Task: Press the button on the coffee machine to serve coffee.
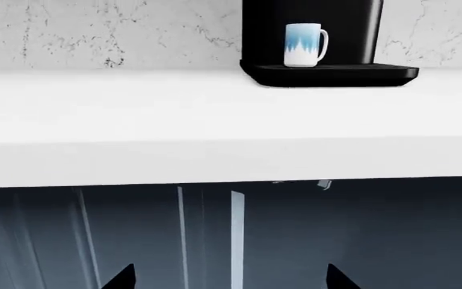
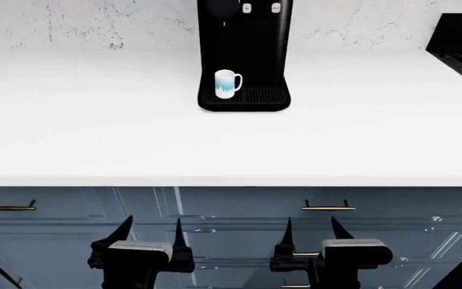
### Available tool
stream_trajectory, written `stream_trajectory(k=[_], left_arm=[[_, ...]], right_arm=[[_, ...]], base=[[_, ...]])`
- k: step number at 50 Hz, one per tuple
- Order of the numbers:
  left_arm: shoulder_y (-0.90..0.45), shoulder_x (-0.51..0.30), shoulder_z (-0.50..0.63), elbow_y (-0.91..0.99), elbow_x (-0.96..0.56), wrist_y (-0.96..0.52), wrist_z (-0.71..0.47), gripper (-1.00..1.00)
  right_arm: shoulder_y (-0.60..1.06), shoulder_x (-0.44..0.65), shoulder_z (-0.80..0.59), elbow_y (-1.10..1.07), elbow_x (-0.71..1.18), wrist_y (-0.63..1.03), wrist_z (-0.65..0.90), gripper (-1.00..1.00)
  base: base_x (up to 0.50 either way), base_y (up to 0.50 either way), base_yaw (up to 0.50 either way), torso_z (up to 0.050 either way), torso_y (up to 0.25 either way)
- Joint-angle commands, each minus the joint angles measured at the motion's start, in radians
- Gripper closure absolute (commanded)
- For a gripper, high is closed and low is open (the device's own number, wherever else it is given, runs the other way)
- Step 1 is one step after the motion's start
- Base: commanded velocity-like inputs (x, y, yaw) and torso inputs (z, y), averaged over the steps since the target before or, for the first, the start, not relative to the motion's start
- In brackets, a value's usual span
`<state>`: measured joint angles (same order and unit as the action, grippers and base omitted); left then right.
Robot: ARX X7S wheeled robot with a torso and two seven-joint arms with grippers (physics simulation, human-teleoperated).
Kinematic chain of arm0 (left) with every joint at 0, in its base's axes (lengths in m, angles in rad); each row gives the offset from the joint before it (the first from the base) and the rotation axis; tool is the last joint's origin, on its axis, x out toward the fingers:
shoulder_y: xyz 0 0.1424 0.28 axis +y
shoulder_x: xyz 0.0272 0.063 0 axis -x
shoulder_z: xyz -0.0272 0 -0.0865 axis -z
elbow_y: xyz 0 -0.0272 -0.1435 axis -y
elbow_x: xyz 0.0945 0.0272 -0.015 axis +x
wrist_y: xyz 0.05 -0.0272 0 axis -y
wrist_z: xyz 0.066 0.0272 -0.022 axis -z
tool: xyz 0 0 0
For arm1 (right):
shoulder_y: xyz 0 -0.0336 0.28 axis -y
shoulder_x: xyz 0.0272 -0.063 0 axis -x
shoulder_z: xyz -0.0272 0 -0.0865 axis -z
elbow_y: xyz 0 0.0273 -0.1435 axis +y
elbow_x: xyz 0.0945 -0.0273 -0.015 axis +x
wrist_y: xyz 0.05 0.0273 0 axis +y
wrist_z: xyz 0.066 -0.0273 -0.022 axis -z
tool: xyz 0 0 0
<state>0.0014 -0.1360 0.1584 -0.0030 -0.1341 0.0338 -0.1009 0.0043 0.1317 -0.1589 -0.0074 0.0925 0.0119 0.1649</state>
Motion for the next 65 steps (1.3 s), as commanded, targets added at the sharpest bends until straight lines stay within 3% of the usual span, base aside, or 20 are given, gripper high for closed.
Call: stream_trajectory(k=[1,33,49,52,53,56,61,65], left_arm=[[-0.004,-0.003,0.011,0.003,-0.004,0.006,-0.012,-1.00],[-0.003,-0.027,0.025,0.001,-0.030,0.013,-0.033,-1.00],[0.011,-0.038,0.034,0.065,0.015,0.030,-0.085,-1.00],[0.012,-0.044,-0.004,0.205,-0.110,-0.179,-0.092,-1.00],[0.013,-0.064,0.006,0.253,-0.091,-0.205,-0.099,-1.00],[-0.044,-0.092,0.003,0.417,-0.126,-0.472,-0.147,-1.00],[-0.110,-0.109,-0.034,0.592,-0.217,-0.675,-0.175,-1.00],[-0.240,-0.138,-0.079,0.701,-0.316,-0.898,-0.205,-1.00]], right_arm=[[0.003,0.007,-0.010,-0.001,0.006,0.004,0.012,-1.00],[0.006,0.025,-0.032,0.002,0.022,0.001,0.035,-1.00],[0.002,0.021,-0.023,-0.043,0.070,0.030,0.047,-1.00],[-0.004,0.022,-0.011,-0.136,0.096,0.120,0.070,-1.00],[0.003,0.033,-0.018,-0.173,0.075,0.173,0.090,-1.00],[0.037,0.058,-0.011,-0.325,0.103,0.344,0.110,-1.00],[0.129,0.091,-0.003,-0.560,0.135,0.620,0.149,-1.00],[0.241,0.117,0.052,-0.723,0.209,0.876,0.165,-1.00]], base=[[0.00,0.00,0.00,0.050,0.000],[0.00,0.00,0.00,0.050,0.000],[0.00,0.00,0.00,0.000,0.000],[0.00,0.00,0.00,0.000,0.000],[0.00,0.00,0.00,0.000,0.000],[0.00,0.00,0.00,0.000,0.000],[0.00,0.00,0.00,0.000,0.000],[0.00,0.00,0.00,0.000,0.000]])
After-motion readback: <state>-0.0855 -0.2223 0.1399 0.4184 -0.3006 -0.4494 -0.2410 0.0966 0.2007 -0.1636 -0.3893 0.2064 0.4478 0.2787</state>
